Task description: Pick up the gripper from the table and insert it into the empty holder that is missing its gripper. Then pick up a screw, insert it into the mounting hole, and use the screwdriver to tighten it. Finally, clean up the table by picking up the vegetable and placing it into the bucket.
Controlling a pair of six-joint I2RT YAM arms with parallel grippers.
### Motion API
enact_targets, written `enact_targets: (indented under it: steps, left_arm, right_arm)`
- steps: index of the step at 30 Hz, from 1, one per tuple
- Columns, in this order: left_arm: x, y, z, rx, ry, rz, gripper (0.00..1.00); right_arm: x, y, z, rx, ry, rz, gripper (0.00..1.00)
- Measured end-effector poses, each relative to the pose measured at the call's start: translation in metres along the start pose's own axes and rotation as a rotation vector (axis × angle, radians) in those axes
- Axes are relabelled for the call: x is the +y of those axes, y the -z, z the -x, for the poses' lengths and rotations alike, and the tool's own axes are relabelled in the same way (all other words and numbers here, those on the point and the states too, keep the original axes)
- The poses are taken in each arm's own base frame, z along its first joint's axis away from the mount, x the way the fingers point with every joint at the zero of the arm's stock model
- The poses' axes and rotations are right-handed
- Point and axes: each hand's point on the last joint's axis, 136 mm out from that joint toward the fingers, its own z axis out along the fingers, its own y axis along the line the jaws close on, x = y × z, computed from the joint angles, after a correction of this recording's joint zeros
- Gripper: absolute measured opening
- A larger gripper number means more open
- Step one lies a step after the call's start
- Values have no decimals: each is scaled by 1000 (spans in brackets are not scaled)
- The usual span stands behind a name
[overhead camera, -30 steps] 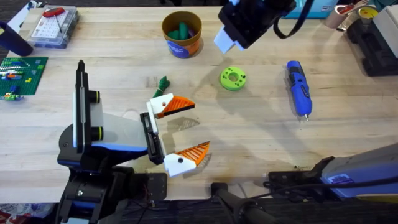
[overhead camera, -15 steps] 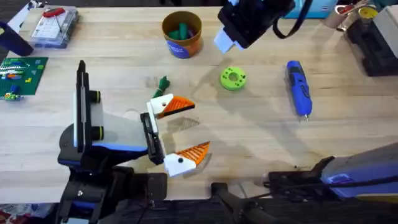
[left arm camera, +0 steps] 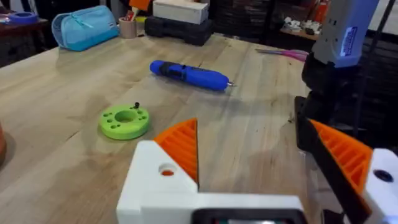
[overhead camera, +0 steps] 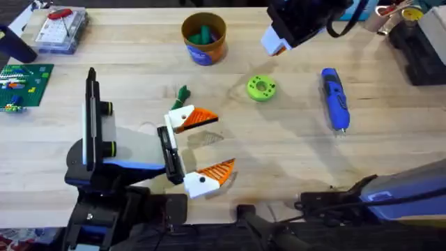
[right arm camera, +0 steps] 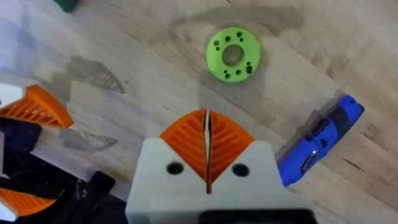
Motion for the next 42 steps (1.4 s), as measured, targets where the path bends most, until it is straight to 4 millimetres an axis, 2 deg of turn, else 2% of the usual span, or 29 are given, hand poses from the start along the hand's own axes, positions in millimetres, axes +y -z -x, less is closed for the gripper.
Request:
enact_targets:
  steps: [6, 13, 20, 25, 26, 27, 32, 33, 42]
  left_arm:
    - [0, 0, 0, 1, 1, 0, 992]
    - [0, 0, 0, 1, 1, 0, 992]
    - [0, 0, 0, 1, 2, 0, 992]
    - [0, 0, 0, 1, 2, 0, 992]
    - [0, 0, 0, 1, 2, 0, 992]
    - [0, 0, 0, 1, 2, 0, 992]
    - [0, 0, 0, 1, 1, 0, 992]
    - [0, 0, 0, 1, 2, 0, 992]
    - [0, 0, 0, 1, 1, 0, 992]
  right_arm:
    - [-2, 4, -3, -5, -49, -11, 6]
    - [-16, 14, -29, -23, -142, -90, 6]
    - [-19, 4, -53, 2, -163, -111, 6]
    - [-20, -1, -54, 6, -167, -112, 10]
    - [-20, -1, -53, 2, -170, -112, 46]
    - [-20, -1, -52, 0, -176, -113, 166]
    - [-20, -1, -52, -4, -186, -114, 900]
    - [-20, -1, -51, -7, -187, -114, 969]
    - [-29, -2, -47, -24, -218, -123, 995]
